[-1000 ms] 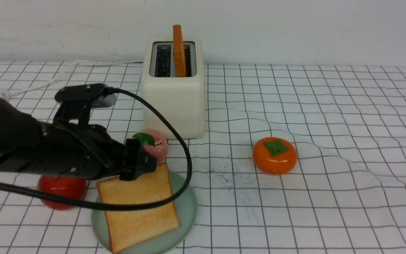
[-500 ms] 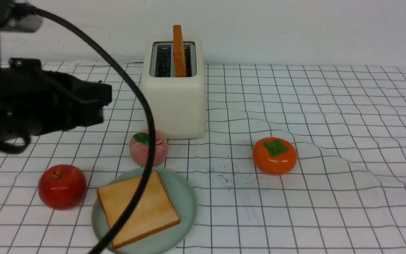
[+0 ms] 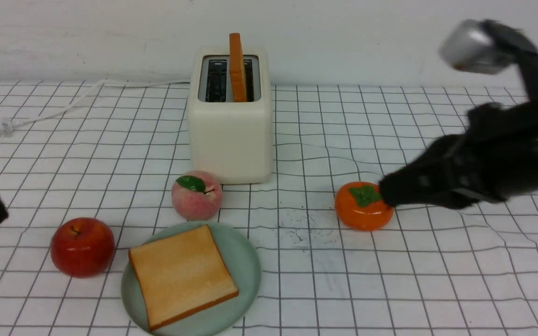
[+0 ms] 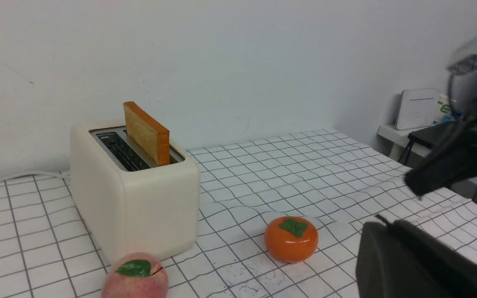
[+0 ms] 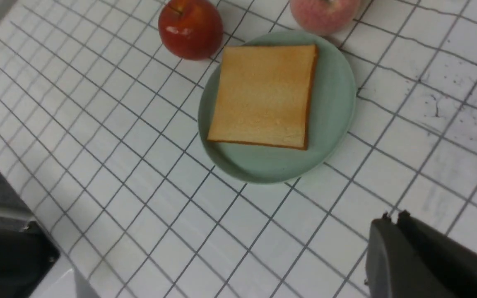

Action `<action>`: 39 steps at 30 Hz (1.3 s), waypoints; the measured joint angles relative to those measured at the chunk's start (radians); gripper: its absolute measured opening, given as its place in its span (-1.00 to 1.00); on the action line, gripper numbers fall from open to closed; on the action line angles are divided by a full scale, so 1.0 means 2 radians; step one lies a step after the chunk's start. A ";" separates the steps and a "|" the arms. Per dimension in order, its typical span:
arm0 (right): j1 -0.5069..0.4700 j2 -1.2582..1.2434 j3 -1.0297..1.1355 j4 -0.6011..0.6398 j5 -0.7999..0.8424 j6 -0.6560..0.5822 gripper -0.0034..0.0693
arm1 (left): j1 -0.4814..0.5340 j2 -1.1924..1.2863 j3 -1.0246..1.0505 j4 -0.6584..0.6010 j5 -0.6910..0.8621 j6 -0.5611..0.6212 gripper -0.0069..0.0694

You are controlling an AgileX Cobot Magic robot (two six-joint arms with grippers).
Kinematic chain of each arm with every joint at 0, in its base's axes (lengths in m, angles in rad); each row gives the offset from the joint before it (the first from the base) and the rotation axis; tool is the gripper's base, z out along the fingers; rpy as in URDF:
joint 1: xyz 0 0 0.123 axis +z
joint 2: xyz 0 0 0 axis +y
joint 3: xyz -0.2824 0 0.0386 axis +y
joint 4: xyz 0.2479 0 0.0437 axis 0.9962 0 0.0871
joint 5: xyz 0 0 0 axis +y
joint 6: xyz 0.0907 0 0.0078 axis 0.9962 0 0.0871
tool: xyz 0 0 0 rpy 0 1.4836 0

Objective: Take toasted bread from bread machine on white checkered table place on plate.
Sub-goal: 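Grasp the toast slice in the toaster and pull it up out of the slot with the right gripper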

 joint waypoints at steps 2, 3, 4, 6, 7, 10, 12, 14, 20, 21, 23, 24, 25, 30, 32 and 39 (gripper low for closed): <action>0.037 0.042 -0.050 -0.054 -0.022 0.036 -0.83 | 0.000 -0.019 0.013 0.001 0.000 0.000 -0.85; 0.054 0.065 -0.071 -0.076 -0.032 0.050 -0.83 | 0.000 -0.026 0.018 0.001 0.000 0.000 -0.85; 0.067 0.089 -0.097 -0.102 -0.044 0.067 -0.81 | 0.000 -0.031 0.024 0.001 0.000 0.000 -0.85; 0.082 0.125 -0.138 -0.141 -0.066 0.091 -0.77 | 0.000 -0.034 0.031 0.001 0.001 0.000 -0.85; 0.089 0.153 -0.168 -0.163 -0.078 0.105 -0.73 | 0.000 -0.035 0.033 0.001 0.001 0.000 -0.85; 0.092 0.218 -0.234 -0.199 -0.113 0.129 -0.55 | 0.000 -0.036 0.036 0.001 0.003 0.000 -0.85; 0.092 0.260 -0.272 -0.221 -0.138 0.140 -0.36 | 0.000 -0.036 0.036 0.001 0.003 0.000 -0.85; 0.092 0.291 -0.299 -0.242 -0.159 0.142 -0.18 | 0.000 -0.036 0.036 0.001 0.003 0.000 -0.85; 0.083 0.398 -0.398 -0.326 -0.232 0.197 0.57 | 0.000 -0.036 0.036 0.001 0.003 0.000 -0.85; 0.079 0.410 -0.410 -0.337 -0.239 0.215 0.62 | 0.000 -0.036 0.036 0.001 0.003 0.000 -0.85; 0.074 0.420 -0.419 -0.347 -0.245 0.233 0.65 | 0.000 -0.036 0.036 0.001 0.003 0.000 -0.85; 0.068 0.432 -0.429 -0.358 -0.253 0.260 0.66 | 0.000 -0.036 0.036 0.001 0.003 0.000 -0.85; 0.065 0.440 -0.433 -0.364 -0.258 0.275 0.65 | 0.000 -0.036 0.036 0.001 0.003 0.000 -0.85; 0.062 0.463 -0.437 -0.384 -0.286 0.300 0.48 | 0.000 -0.036 0.036 0.001 0.003 -0.001 -0.85; 0.063 0.470 -0.437 -0.390 -0.290 0.303 0.33 | 0.000 -0.036 0.036 0.001 0.004 -0.001 -0.85; 0.063 0.479 -0.437 -0.409 -0.298 0.304 -0.36 | 0.000 -0.036 0.036 0.001 0.011 -0.001 -0.85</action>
